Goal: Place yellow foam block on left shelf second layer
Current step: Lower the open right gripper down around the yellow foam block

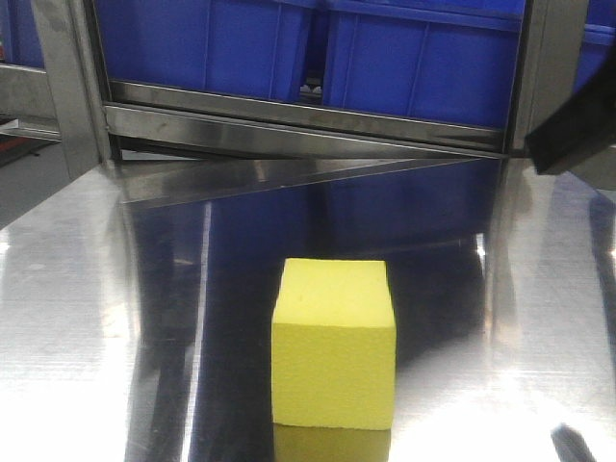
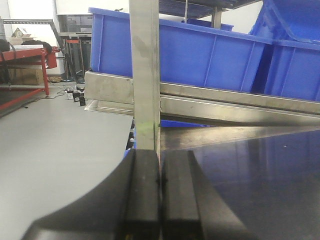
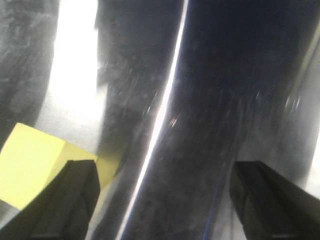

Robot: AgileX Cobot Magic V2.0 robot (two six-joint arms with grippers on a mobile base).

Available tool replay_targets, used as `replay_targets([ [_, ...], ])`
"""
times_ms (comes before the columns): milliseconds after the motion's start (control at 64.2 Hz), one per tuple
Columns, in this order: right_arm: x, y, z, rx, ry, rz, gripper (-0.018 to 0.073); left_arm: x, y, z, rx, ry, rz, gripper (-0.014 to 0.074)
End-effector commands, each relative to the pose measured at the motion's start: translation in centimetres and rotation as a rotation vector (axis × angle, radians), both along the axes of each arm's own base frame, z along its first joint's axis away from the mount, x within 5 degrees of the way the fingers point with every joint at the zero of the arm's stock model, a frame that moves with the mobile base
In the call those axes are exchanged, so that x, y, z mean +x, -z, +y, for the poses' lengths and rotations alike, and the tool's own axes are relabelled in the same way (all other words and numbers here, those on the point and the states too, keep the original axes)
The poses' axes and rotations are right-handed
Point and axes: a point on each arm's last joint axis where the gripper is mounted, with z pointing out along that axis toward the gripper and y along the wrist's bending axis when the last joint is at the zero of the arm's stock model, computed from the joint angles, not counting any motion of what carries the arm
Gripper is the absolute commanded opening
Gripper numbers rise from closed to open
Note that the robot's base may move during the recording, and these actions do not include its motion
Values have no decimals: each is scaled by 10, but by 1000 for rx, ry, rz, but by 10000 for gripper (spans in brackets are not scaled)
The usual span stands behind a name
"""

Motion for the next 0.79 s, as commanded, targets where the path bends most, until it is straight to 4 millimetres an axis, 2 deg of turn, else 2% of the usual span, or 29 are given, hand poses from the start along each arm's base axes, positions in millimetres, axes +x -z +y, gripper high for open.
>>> replay_targets([
  [0,11,-18,14,64,63,49,633,-1,0,0,-14,3,-76,124],
  [171,26,-24,45,-20,147,233,632,-1,0,0,-14,3,-76,124],
  [327,41,-29,82,-122,111,292,632,-1,0,0,-14,3,-76,124],
  [514,51,-24,121,-189,62,338,632,-1,0,0,-14,3,-76,124],
  [669,53,-25,145,-151,90,357,632,-1,0,0,-14,3,-76,124],
  [778,53,-21,152,-147,98,368,632,-1,0,0,-14,3,-76,124],
])
